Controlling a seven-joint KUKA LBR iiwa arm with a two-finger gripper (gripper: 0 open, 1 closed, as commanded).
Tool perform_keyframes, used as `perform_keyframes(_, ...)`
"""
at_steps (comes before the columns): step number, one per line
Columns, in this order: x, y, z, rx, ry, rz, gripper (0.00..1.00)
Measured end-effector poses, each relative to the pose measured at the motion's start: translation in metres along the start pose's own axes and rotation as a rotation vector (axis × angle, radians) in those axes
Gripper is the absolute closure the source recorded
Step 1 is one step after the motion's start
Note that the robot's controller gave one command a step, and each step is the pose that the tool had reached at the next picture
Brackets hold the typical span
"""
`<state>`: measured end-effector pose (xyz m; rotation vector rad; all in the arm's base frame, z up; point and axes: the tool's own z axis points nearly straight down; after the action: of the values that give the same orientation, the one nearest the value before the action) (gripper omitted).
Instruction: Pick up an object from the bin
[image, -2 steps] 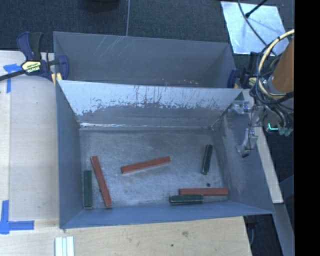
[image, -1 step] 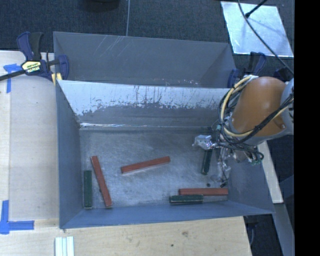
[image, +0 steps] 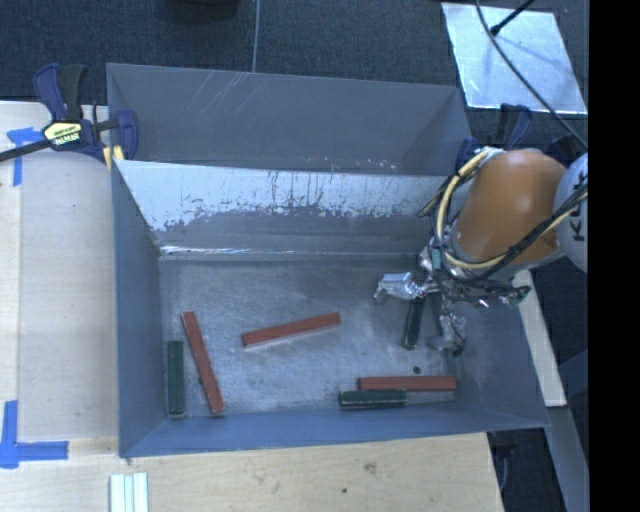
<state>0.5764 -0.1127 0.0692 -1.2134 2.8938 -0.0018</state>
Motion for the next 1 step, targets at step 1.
perform_keyframes(1, -0.0007, -0.0002, -0.0014, 0.001, -0.002, 0.000, 1.00)
